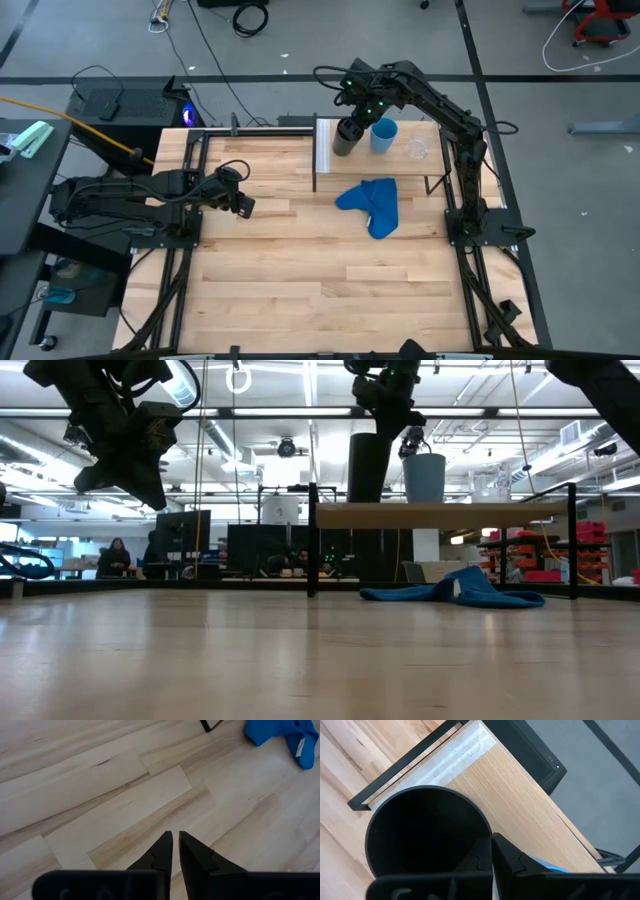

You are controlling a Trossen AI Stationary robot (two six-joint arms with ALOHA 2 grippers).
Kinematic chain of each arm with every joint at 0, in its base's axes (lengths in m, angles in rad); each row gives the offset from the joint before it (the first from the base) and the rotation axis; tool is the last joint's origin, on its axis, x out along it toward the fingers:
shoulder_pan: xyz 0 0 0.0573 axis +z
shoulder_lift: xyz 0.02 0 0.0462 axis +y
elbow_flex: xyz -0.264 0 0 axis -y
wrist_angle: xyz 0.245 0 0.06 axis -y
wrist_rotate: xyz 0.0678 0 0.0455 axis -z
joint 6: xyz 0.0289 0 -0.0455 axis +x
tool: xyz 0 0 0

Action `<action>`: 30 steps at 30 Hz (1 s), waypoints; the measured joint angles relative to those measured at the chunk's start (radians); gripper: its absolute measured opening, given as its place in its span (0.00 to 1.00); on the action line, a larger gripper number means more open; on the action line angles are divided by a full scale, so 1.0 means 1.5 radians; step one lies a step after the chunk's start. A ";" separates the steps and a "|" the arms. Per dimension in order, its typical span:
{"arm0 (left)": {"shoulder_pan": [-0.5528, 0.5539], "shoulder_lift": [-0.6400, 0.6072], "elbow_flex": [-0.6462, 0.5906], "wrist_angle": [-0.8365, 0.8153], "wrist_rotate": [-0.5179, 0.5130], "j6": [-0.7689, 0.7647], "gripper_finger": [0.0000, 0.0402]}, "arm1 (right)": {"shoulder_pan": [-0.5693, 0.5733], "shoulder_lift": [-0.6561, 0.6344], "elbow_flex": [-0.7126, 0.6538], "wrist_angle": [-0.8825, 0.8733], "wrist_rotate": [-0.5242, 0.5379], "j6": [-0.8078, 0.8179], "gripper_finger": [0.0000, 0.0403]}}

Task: Stack small to large cups/mugs on shelf
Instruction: Put the black plastic cup on the shelf

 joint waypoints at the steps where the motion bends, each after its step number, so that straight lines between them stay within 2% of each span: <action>1: 0.000 0.000 0.000 0.000 0.000 0.000 0.10 | -0.003 0.000 0.000 0.000 0.000 0.005 0.00; 10: 0.000 0.000 0.000 0.000 0.000 0.000 0.08 | -0.034 0.000 0.000 -0.001 -0.027 0.036 0.00; 30: 0.000 0.000 0.000 0.000 0.000 0.000 0.08 | -0.033 0.000 0.000 0.000 -0.042 0.067 0.04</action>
